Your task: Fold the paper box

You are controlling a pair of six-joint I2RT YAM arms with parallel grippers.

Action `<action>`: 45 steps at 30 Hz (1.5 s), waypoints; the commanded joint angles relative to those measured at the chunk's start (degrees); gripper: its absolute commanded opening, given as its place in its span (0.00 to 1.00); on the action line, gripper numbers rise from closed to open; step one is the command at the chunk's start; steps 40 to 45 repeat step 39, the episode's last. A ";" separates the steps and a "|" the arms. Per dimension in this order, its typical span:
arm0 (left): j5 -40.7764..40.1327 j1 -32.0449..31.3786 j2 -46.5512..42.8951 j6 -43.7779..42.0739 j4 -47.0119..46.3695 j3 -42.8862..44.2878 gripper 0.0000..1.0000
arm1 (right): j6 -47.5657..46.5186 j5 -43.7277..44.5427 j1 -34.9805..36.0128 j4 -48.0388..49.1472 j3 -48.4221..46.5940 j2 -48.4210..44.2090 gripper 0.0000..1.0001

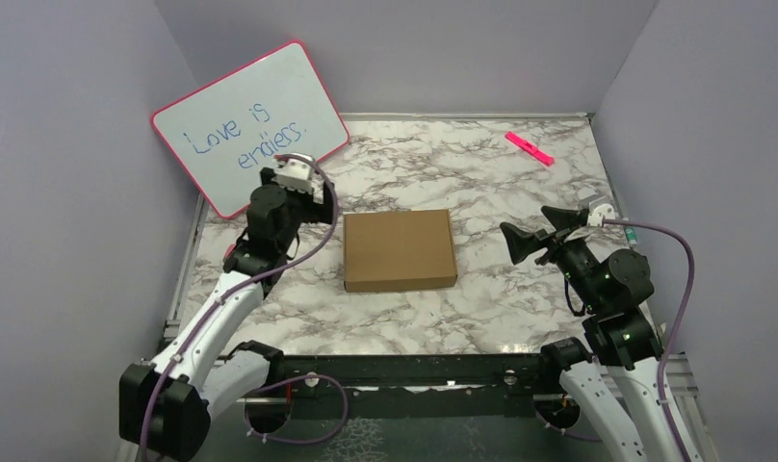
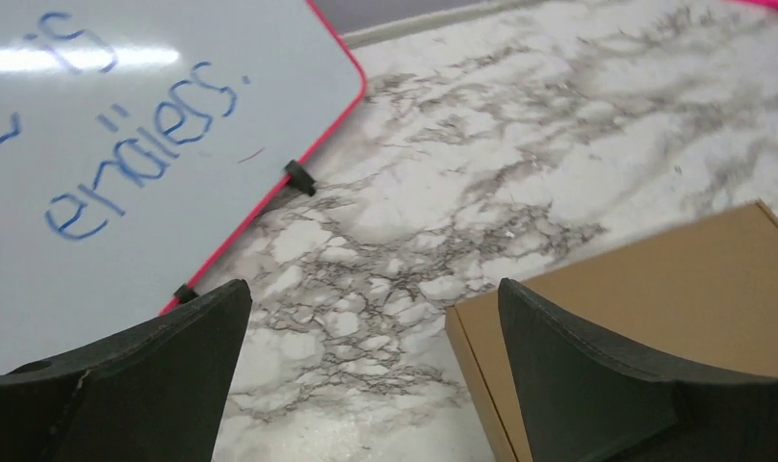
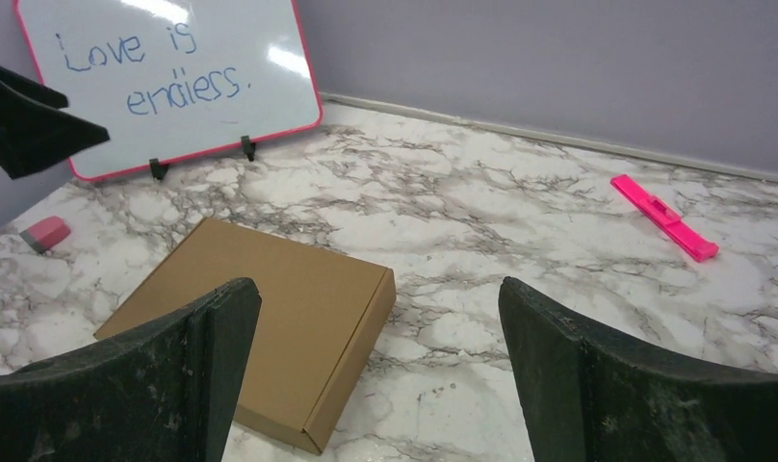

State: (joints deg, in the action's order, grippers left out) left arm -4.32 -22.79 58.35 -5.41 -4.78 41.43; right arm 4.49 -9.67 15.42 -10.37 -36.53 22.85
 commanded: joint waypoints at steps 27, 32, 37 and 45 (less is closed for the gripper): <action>-30.60 7.81 -49.51 22.22 8.11 -12.94 0.99 | -1.90 12.32 0.31 3.07 1.88 1.19 1.00; -30.52 8.40 -49.51 22.20 8.72 -12.69 0.99 | -2.25 12.98 0.36 3.30 2.26 1.15 1.00; -29.32 9.15 -49.57 22.20 8.39 -12.86 0.99 | -2.29 13.09 0.32 3.17 2.28 1.20 1.00; -28.53 9.31 -49.50 21.96 8.37 -12.87 0.99 | -2.29 13.10 0.32 3.24 2.32 0.96 1.00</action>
